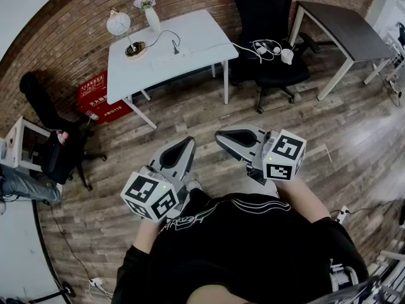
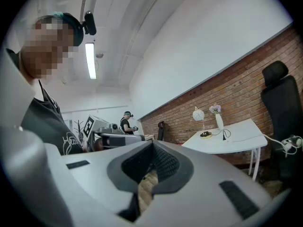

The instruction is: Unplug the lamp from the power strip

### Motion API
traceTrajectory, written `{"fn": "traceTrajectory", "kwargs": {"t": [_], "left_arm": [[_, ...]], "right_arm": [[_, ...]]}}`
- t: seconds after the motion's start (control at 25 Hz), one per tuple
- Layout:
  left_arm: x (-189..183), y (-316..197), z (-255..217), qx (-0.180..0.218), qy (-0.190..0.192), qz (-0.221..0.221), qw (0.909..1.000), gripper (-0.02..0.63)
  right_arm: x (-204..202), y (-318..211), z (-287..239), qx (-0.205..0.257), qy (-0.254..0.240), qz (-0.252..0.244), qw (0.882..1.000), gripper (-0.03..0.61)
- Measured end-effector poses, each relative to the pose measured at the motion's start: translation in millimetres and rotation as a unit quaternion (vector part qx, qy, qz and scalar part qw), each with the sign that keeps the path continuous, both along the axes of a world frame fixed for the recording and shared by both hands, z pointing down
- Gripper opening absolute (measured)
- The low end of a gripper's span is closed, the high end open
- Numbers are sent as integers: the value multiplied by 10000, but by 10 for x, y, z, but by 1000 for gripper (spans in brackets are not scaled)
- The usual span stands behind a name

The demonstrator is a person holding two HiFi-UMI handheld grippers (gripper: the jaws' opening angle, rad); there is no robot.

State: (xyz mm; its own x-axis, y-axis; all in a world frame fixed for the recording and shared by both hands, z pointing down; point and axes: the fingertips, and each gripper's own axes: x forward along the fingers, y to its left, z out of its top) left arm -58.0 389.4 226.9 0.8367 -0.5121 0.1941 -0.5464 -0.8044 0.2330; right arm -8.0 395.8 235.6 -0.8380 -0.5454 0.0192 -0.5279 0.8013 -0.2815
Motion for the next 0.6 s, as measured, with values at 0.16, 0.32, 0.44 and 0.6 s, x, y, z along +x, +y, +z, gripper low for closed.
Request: {"fn": "traceTrajectory", "kwargs": {"t": [0.16,0.32,0.44,0.6], "left_arm": [[8,50,2,34,-28,11,10000,3],[1,54,-1,36,-25,29,10000,3],[4,-5,29,31,-38,48,10000,3],[38,-126,105,3,-21,83,10000,3]], "right_arm": [[-8,48,3,26,18,-6,10000,-3],[-6,62,-6,45,53,18,10000,-3],[4,18,24,36,73,42,10000,-3],[50,-86,105,12,63,119,9999,-2]]}}
